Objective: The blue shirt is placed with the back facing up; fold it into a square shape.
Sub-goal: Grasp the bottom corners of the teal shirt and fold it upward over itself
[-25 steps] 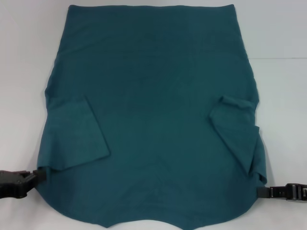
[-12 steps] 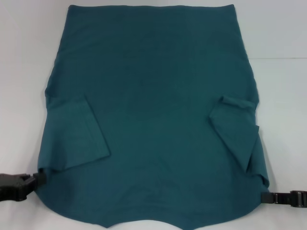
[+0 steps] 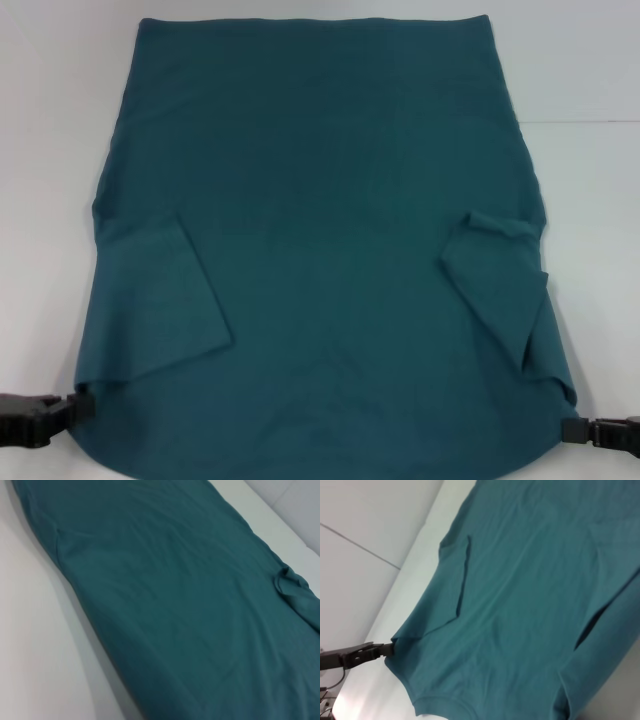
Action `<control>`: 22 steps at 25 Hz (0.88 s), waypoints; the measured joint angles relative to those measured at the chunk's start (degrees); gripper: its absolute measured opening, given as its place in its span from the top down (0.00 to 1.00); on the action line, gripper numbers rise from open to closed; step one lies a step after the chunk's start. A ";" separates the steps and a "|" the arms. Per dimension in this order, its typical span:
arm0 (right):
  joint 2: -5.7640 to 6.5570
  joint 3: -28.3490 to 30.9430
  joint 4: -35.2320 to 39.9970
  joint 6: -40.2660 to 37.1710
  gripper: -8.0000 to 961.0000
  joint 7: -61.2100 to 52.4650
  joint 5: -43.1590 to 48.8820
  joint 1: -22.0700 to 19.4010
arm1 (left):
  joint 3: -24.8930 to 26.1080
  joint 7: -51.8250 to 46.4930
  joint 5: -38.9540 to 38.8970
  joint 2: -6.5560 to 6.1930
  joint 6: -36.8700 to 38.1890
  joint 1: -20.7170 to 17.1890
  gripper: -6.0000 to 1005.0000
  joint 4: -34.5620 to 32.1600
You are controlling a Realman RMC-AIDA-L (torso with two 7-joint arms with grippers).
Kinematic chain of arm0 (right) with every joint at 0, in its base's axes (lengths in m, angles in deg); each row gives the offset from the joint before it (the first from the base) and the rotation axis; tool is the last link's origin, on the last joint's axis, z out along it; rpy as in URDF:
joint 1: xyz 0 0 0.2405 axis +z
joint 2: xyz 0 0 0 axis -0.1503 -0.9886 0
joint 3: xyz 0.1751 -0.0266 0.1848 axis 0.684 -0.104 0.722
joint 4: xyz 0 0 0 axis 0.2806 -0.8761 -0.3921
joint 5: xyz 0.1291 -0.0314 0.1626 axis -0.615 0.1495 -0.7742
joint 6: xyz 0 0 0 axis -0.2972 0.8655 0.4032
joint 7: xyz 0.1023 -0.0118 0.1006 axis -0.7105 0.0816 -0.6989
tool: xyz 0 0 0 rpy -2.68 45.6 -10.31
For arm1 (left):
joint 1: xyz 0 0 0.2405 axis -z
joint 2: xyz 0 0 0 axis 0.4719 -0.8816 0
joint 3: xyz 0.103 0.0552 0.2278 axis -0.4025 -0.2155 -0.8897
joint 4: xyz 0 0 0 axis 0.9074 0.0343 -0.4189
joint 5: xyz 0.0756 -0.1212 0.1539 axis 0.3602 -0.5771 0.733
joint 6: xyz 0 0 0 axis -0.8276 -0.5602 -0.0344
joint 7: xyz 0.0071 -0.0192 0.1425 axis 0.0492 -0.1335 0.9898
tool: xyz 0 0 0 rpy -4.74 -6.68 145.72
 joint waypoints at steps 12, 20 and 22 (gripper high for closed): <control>0.06 3.52 3.44 -7.26 0.94 6.43 0.20 -2.69 | 2.86 -1.44 1.48 -1.49 11.25 -0.79 0.99 -1.16; 0.61 3.34 3.65 -10.75 0.94 11.46 0.74 -4.48 | 5.16 -2.01 3.21 -1.86 18.22 -0.76 0.99 -1.29; 0.65 3.62 3.78 -11.59 0.94 12.29 1.49 -4.79 | 5.54 -1.98 3.33 -1.86 19.08 -0.87 0.99 -1.10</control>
